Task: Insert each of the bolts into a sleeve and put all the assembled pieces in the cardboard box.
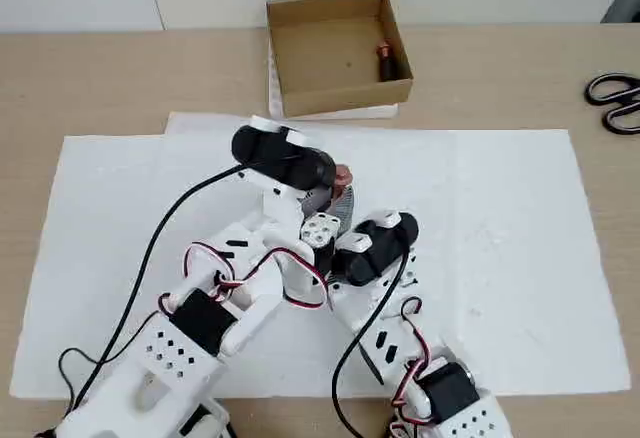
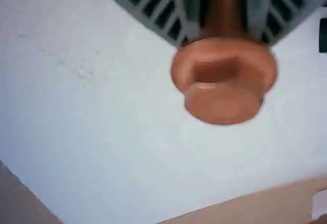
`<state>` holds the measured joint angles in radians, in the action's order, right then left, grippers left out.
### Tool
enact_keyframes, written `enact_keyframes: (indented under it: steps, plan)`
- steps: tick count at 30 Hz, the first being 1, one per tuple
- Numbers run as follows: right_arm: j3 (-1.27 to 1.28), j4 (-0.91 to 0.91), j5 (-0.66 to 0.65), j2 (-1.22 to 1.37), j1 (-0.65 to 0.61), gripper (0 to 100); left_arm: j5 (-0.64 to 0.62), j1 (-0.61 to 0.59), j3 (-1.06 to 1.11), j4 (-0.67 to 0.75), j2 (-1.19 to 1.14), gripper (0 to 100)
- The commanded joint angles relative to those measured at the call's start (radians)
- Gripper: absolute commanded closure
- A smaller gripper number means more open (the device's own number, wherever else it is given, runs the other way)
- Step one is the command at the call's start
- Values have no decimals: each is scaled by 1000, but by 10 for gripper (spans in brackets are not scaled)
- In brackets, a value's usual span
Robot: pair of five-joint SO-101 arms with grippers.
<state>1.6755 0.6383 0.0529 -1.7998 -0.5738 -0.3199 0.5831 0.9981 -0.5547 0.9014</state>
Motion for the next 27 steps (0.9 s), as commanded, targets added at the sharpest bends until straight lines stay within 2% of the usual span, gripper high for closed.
enact_keyframes:
  steps: [1,6,12,19,27]
  plan:
    - [8,-24,6,-12,-1,995,-3,-3,-5,29,28,994]
    - [8,-24,6,-12,1,995,-41,-5,-4,28,28,994]
    - [8,-24,6,-12,1,995,-44,-5,-2,21,28,994]
    - [8,-24,6,-12,2,995,-46,-2,4,-61,28,994]
    - [8,-24,6,-12,2,995,-46,-2,2,-61,28,993]
